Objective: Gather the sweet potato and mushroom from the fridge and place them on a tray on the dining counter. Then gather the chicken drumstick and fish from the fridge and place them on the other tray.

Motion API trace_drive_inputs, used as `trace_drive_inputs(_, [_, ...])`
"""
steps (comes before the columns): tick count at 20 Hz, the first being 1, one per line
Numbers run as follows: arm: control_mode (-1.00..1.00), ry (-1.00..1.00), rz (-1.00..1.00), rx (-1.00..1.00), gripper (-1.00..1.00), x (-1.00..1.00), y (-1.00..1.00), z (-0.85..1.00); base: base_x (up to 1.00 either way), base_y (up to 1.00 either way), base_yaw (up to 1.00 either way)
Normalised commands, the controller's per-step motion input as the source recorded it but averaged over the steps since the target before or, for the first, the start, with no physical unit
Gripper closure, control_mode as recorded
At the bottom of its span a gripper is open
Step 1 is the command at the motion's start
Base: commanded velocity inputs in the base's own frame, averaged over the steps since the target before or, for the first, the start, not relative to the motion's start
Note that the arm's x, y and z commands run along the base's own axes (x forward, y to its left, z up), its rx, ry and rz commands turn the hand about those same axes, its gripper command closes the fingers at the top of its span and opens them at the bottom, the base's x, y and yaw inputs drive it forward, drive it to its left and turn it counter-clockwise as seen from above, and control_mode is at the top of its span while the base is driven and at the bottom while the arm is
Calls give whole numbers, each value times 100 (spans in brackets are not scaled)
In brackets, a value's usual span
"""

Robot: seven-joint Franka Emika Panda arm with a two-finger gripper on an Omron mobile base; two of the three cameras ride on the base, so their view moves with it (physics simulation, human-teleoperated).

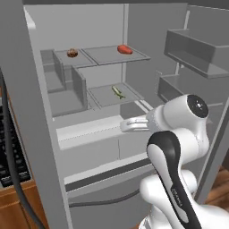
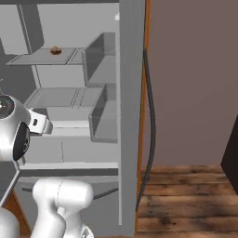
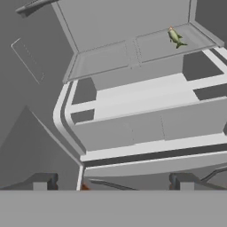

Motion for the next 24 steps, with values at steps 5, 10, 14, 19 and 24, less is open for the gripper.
trace_drive_inputs(5, [100, 0, 0, 0, -100, 0, 0, 0, 19, 21, 2])
trace_drive_inputs(10, [100, 0, 0, 0, -100, 0, 0, 0, 45, 16, 2])
trace_drive_inputs(14, [100, 0, 0, 0, -100, 0, 0, 0, 51, 18, 1])
trace_drive_inputs(19, [100, 0, 0, 0, -100, 0, 0, 0, 67, 17, 1])
trace_drive_inputs(24, [100, 0, 0, 0, -100, 0, 0, 0, 78, 14, 0])
